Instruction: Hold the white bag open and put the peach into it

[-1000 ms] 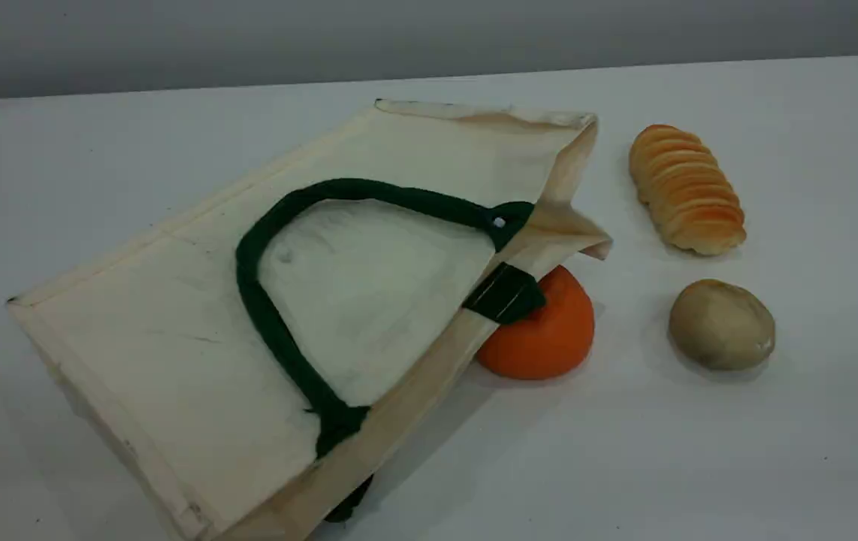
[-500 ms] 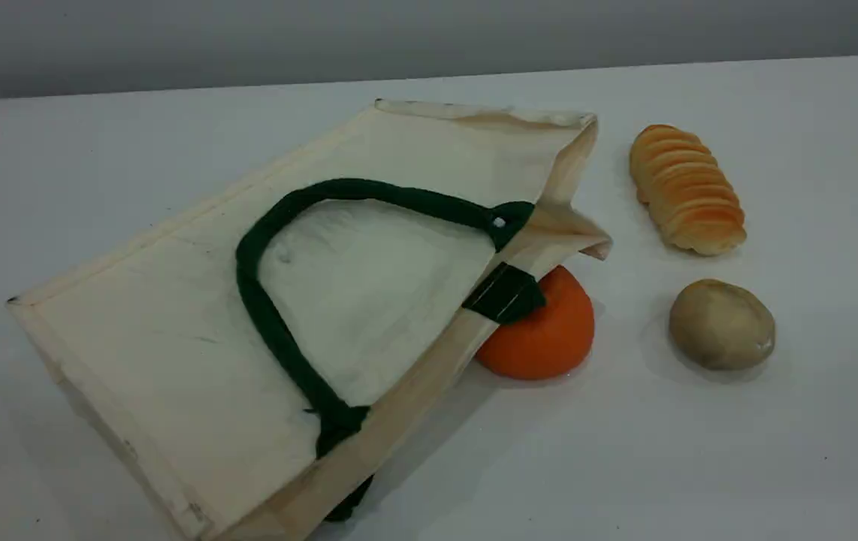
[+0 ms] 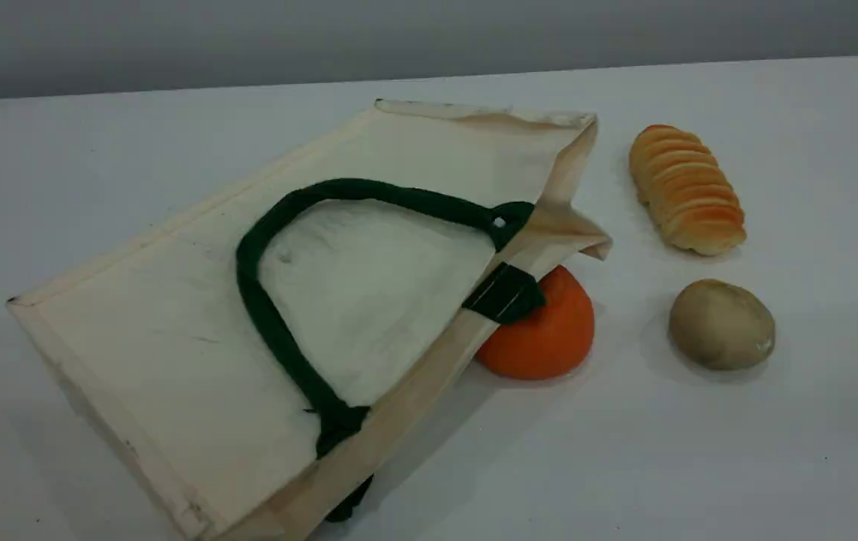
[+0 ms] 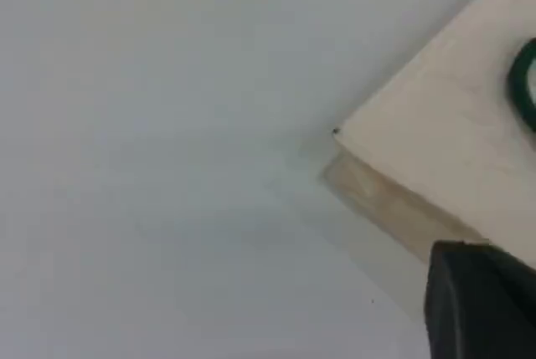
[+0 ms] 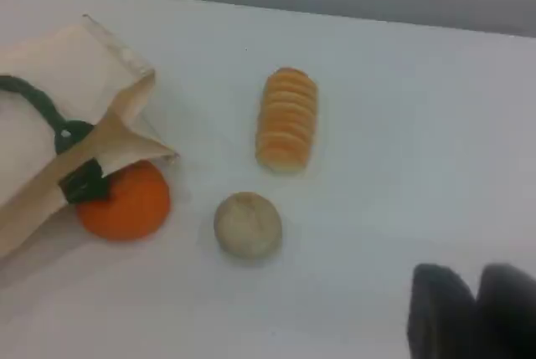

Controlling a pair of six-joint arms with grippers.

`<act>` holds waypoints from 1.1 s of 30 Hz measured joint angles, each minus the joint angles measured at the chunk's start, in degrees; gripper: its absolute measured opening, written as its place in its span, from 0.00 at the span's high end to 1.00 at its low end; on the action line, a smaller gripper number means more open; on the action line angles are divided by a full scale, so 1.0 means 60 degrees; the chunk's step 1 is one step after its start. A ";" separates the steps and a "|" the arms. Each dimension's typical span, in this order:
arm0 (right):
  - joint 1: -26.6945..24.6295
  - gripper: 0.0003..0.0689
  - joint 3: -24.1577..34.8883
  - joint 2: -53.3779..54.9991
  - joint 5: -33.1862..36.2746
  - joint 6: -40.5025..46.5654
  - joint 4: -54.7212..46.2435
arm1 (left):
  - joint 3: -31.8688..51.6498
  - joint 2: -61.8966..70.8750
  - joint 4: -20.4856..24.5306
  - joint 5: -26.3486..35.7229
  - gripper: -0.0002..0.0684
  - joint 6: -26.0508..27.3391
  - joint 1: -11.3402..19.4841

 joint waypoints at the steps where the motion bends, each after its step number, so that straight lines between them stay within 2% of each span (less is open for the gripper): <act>1: 0.0000 0.87 0.0000 0.0000 0.0000 0.0000 0.0000 | -0.0007 -0.0093 0.0000 0.0000 0.94 0.0000 0.0000; 19: -0.0010 0.84 0.0000 -0.0192 -0.0009 0.0001 0.0021 | -0.0007 -0.0171 0.0007 -0.0017 0.92 0.0000 -0.0008; 25: -0.0736 0.82 0.0000 -0.0192 -0.0009 0.0001 0.0021 | -0.0007 -0.0467 0.0007 -0.0017 0.92 0.0000 -0.0008; 33: -0.0774 0.81 0.0000 -0.0192 -0.0009 0.0024 0.0028 | -0.0007 -0.0559 -0.0001 -0.0017 0.91 0.0000 -0.0017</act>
